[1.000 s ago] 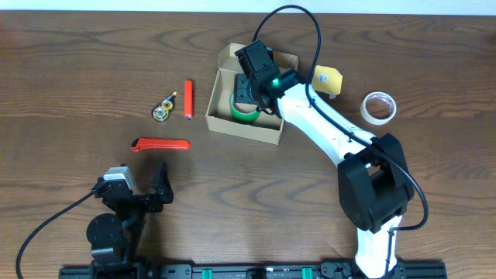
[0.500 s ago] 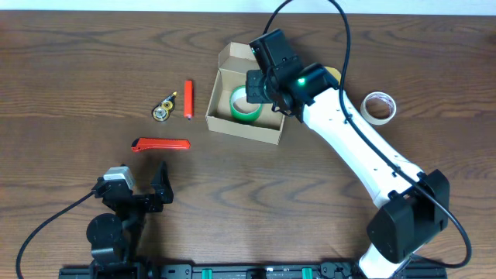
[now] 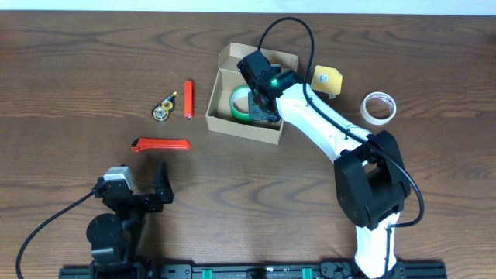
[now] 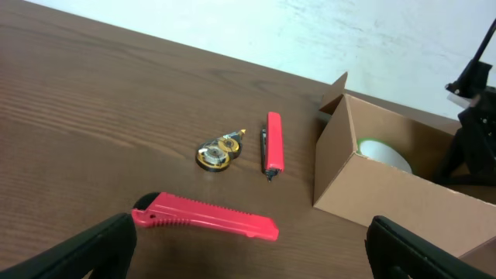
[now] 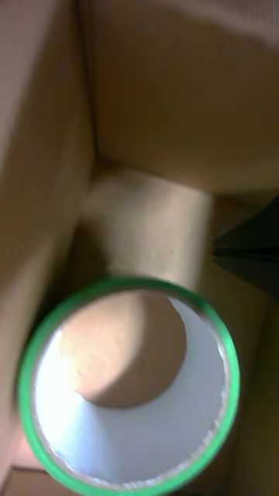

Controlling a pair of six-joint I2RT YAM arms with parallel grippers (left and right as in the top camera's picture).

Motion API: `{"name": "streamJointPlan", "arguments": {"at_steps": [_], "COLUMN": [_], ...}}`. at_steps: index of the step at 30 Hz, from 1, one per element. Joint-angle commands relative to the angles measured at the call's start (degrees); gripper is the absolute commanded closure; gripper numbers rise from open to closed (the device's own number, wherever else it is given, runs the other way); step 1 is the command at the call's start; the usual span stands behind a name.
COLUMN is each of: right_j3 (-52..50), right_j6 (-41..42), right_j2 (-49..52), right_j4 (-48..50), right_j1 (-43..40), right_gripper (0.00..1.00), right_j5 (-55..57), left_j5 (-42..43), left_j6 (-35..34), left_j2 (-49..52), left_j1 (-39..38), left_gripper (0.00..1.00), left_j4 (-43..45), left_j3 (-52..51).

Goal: Pack container
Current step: 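Lower the green tape into the box and open the right gripper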

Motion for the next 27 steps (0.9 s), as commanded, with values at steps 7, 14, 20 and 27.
{"name": "streamJointPlan", "arguments": {"at_steps": [7,14,20,27], "right_j3": [0.2,0.15,0.15,0.15], "right_j6": [3.32,2.23,1.92,1.55], "right_j2": [3.41,3.56,4.04,4.04], "right_j4": [0.31,5.73,8.41,10.4], "right_j1": [-0.98,-0.35,-0.35,-0.28], "right_gripper": [0.99,0.99,0.99,0.99], "right_j5": [2.12,0.26,-1.44,-3.69], "left_j5": [-0.59,-0.61,-0.59,-0.59], "left_j6": [0.0,0.0,0.0,0.0], "left_j2": [-0.39,-0.39,-0.39,-0.39], "left_j1": [0.39,0.39,0.39,0.39], "left_gripper": [0.05,0.05,0.05,0.05], "left_j4": [-0.33,-0.35,-0.33,-0.35], "left_j3": [-1.51,-1.51,-1.51,-1.51]}}
